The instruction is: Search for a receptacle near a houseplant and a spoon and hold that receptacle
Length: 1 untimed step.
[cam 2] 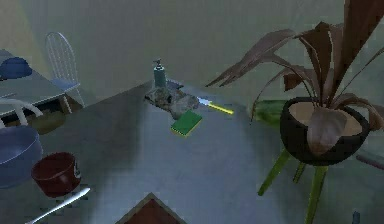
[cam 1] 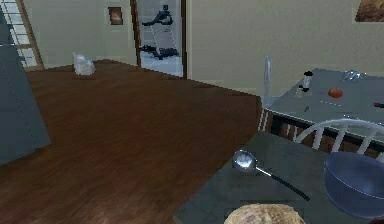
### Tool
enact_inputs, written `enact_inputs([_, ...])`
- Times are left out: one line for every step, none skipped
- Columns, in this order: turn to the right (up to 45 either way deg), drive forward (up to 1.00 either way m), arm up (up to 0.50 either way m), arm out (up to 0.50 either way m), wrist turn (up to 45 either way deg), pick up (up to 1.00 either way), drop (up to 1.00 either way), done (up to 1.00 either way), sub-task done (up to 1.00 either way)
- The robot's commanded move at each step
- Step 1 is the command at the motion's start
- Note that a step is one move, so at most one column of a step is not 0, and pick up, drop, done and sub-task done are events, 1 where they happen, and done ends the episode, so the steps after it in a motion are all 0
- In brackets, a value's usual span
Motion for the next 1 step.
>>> enact_inputs([0.0, 0.00, 0.38, 0.00, 0.0, 0.00, 0.00, 0.00, 0.00])
